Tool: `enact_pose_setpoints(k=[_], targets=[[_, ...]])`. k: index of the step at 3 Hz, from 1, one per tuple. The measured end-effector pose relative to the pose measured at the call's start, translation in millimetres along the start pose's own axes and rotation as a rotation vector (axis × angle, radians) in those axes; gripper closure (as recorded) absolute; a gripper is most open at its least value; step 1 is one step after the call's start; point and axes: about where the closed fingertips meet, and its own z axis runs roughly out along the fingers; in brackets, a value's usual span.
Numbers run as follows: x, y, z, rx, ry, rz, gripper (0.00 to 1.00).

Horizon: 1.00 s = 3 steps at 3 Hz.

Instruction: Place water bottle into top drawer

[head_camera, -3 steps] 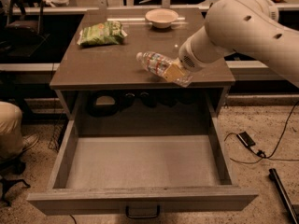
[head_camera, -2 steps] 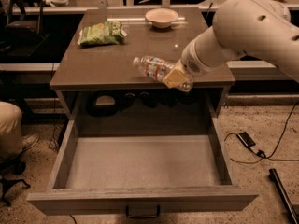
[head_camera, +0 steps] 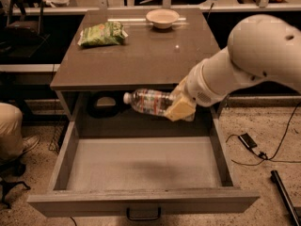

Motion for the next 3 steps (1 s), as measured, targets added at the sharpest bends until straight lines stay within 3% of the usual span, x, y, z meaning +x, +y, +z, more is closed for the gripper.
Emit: enact_pose_setpoints(k=[1,3], targets=[[25.1,14.1,24.0,-0.029,0.054,0.000,1.00],[23.1,21.7,35.5,-0.057,0.022,0.005,1.00]])
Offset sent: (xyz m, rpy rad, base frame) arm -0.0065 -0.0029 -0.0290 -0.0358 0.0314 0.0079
